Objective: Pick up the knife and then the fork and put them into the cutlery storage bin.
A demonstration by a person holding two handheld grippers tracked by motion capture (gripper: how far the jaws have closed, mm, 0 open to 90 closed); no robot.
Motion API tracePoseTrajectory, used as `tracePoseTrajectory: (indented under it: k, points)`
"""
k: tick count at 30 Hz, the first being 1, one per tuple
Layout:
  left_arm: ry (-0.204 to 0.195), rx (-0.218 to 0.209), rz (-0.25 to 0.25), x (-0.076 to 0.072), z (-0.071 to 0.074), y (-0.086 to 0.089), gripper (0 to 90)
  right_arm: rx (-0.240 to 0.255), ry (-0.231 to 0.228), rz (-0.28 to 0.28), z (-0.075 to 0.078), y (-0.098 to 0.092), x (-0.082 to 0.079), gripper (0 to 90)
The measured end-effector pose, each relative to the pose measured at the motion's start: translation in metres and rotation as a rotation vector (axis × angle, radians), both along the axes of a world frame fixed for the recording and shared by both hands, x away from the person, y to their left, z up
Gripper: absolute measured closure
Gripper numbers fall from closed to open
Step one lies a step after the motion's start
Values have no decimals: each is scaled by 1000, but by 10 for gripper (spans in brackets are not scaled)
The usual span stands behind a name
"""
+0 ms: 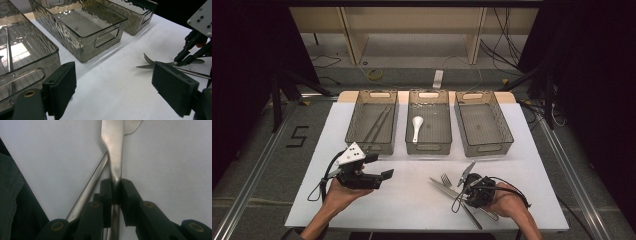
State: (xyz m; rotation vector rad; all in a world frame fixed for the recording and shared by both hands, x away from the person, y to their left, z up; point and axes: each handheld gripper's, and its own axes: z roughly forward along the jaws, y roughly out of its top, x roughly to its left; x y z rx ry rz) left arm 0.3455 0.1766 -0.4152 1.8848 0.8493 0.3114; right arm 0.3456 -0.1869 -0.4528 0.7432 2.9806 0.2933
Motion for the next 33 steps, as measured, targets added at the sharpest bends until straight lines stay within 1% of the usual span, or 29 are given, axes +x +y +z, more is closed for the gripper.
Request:
tracePoseTrajectory:
  k: [2, 4, 5, 6, 9, 10, 11, 13, 15, 19, 26, 29, 30, 33]
  points:
    - [0, 0, 2, 0, 0, 0, 192, 10, -14, -13, 1, -1, 0, 811]
    - [0, -3, 11, 0, 0, 0, 191, 25, -21, -12, 4, -2, 1, 811]
    - [4, -8, 13, 1, 0, 0, 188, 32, -17, -12, 5, -3, 1, 811]
    - [9, -15, 15, 1, 0, 0, 183, 42, -24, -10, 6, -3, 0, 811]
    - [-2, -16, 18, 1, 0, 0, 173, 58, -39, -14, 9, -5, 0, 811]
    - [-2, -23, 23, 1, 0, 0, 171, 69, -46, -22, 11, -6, 1, 811]
    - [-5, -27, 23, 1, 0, 1, 170, 80, -44, -32, 14, -7, 2, 811]
    - [-3, -42, 28, 1, 1, 2, 167, 114, -66, -50, 19, -12, 4, 811]
    - [-4, -47, 29, 1, 1, 3, 166, 140, -79, -72, 24, -18, 8, 811]
    - [-6, -48, 29, 1, 0, 3, 166, 158, -107, -112, 32, -25, 17, 811]
    - [-9, -59, 38, 1, 1, 3, 164, 216, -136, -141, 43, -33, 31, 811]
    - [-9, -61, 38, 1, 1, 3, 165, 254, -132, -157, 49, -36, 38, 811]
    - [-8, -61, 38, 1, 1, 3, 165, 262, -138, -162, 51, -37, 41, 811]
    - [-6, -59, 30, 1, 1, 2, 165, 266, -152, -182, 58, -38, 48, 811]
